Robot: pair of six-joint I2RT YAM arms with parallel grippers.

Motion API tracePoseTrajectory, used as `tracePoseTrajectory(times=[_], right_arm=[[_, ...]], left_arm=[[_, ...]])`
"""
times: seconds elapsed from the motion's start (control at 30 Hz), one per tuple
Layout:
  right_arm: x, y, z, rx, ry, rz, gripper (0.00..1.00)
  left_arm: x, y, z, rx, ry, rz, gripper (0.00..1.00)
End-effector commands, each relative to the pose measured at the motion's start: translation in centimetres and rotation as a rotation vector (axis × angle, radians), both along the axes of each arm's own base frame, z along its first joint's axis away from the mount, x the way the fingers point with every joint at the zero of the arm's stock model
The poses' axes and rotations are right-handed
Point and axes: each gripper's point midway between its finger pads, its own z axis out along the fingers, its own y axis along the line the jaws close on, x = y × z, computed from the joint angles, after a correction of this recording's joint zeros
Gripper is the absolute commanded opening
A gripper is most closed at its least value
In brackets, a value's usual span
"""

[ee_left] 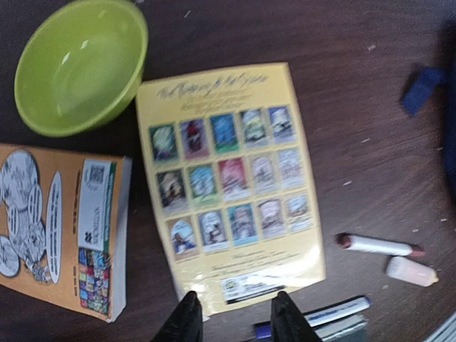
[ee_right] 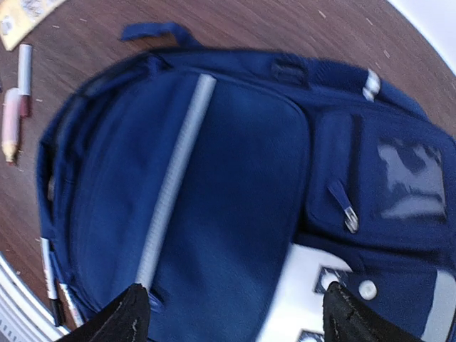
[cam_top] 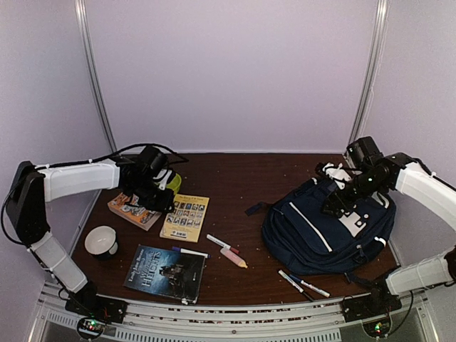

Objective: Pack the student bag
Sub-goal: Move the book to the center of the board.

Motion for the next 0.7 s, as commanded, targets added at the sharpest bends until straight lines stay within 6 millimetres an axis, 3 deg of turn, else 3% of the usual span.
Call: tracePoseTrajectory(times=[0.0, 0.07, 0.17, 0.3, 0.47, 0.57, 0.67], right_arm=[[-1.6, -7.8, -1.5, -0.173, 0.052, -0.19, 0.84], [-2.2, -10.5, -2.0, -0.205, 0.064, -0.278, 0.84], [-3.1, -14.4, -1.9, -0.26, 0.056, -0.399, 0.84], [-5.1, -17.4, -2.1, -0.301, 0.085, -0.485, 0.88], [-7.2, -20.6, -3.8, -0.348, 0.171, -0.548, 0.99], [-7.4, -21.1, -5.3, -0.334, 0.233, -0.541, 1.0], [-7.3, -20.8, -6.9, -0.27, 0.306, -0.511, 1.0]], left_arm=[[-0.1, -5.3, 6.2, -0.106, -0.126, -0.159, 0.36], [0.1, -8.2, 8.0, -0.187, -0.168, -0.196, 0.37], [0.7, -12.1, 9.1, -0.286, -0.198, -0.207, 0.37], [1.0, -17.8, 9.5, -0.383, -0.199, -0.28, 0.38], [1.7, -23.5, 7.4, -0.417, -0.172, -0.323, 0.5], [2.2, -26.4, 5.7, -0.449, -0.128, -0.342, 0.59], [1.9, -28.5, 3.1, -0.481, -0.044, -0.367, 0.61]])
